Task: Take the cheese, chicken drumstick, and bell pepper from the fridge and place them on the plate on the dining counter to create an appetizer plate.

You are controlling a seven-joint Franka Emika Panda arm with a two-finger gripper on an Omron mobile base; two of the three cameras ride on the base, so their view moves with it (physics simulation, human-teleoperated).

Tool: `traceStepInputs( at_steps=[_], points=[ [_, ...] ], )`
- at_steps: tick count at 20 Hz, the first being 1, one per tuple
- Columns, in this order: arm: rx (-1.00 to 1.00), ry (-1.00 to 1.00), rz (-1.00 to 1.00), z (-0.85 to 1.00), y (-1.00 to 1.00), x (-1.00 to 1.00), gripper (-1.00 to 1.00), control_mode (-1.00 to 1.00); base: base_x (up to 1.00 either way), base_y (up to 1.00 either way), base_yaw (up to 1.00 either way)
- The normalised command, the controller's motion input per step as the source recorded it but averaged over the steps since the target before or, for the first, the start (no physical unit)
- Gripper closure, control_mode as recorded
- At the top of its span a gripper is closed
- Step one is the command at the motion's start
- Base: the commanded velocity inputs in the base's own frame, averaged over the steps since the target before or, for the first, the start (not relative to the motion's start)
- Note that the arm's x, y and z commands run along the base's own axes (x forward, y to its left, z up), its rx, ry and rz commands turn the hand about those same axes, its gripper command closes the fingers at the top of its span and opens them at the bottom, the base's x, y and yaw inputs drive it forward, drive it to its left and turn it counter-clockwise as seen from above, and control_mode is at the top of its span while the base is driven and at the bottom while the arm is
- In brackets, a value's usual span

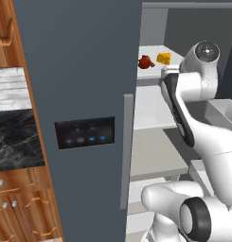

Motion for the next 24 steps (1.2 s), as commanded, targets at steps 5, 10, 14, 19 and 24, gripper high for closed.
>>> traceStepInputs(
  at_steps=[5,10,14,19,24],
  points=[
    [0.02,0.0,0.0,0.02,-0.07,0.7,-1.0,-1.0,0.0,0.0,0.0],
    [0.02,0.0,0.0,0.0,-0.18,0.59,-1.0,-1.0,0.0,0.0,0.0],
    [0.01,0.0,0.0,0.0,-0.34,0.54,-1.0,-1.0,0.0,0.0,0.0],
    [0.01,0.0,0.0,0.0,-0.13,0.58,-1.0,-1.0,0.0,0.0,0.0],
    [0.0,0.0,0.0,0.0,-0.05,0.54,-1.0,-1.0,0.0,0.0,0.0]
  ],
)
